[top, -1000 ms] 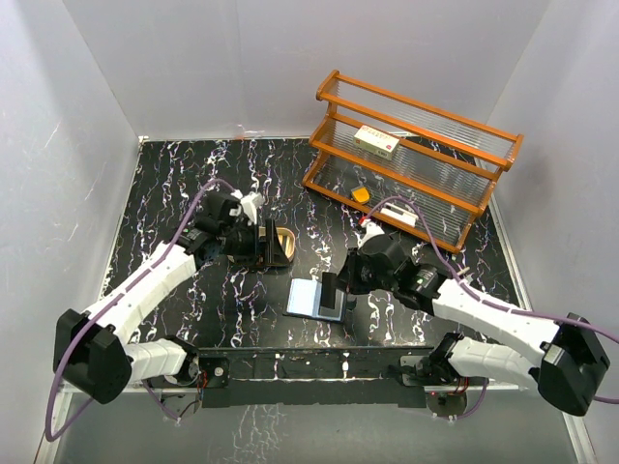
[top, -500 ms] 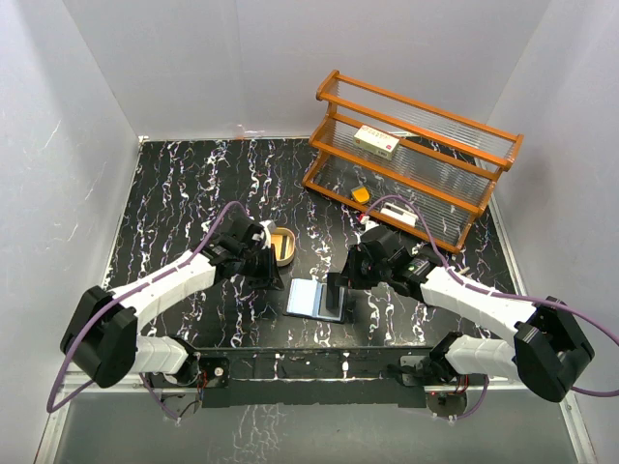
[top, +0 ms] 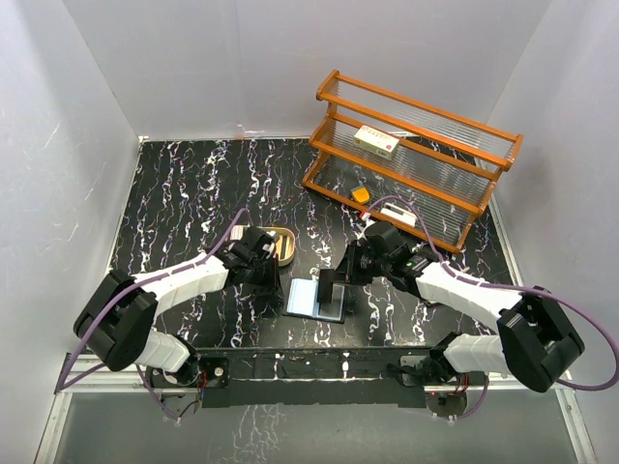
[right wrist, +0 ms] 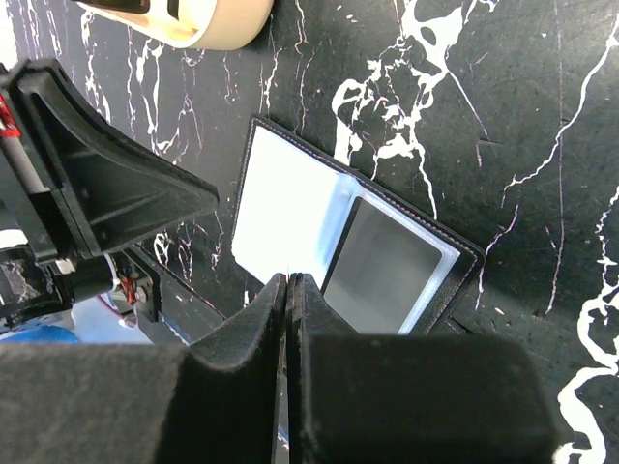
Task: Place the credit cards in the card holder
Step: Insert the credit card into the card holder.
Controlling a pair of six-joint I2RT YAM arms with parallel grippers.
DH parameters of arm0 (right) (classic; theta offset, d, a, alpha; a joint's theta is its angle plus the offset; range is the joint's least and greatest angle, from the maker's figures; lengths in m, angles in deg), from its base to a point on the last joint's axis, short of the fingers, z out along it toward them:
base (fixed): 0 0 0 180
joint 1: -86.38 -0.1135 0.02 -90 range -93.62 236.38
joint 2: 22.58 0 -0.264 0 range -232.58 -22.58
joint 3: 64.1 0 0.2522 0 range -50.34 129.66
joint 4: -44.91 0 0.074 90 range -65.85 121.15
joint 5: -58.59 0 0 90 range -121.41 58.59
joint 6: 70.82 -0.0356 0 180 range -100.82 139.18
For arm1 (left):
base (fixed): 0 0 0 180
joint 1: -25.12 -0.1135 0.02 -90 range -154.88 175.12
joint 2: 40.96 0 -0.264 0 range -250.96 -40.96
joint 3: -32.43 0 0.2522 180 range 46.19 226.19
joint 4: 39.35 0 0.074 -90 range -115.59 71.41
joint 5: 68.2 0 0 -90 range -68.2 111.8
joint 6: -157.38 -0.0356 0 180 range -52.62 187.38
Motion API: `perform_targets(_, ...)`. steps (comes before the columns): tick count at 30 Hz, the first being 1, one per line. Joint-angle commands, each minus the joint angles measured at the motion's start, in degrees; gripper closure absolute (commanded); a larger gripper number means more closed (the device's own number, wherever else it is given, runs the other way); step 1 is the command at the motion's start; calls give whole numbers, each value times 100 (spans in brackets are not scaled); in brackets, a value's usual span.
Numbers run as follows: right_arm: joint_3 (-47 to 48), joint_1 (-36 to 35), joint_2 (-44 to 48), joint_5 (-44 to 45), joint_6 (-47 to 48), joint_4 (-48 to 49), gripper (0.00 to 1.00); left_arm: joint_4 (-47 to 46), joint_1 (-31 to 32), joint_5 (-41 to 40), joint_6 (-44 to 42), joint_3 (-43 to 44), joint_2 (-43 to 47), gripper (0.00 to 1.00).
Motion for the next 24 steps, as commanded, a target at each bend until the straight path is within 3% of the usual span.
perform_targets(1, -77, 87, -75, -201, -168, 564, 100, -171, 147, -78, 84, -191, -46, 100)
perform_targets(24, -638, 231, -524, -481, -368, 1363, 100, -390, 552, -243, 388, -465, -144, 100)
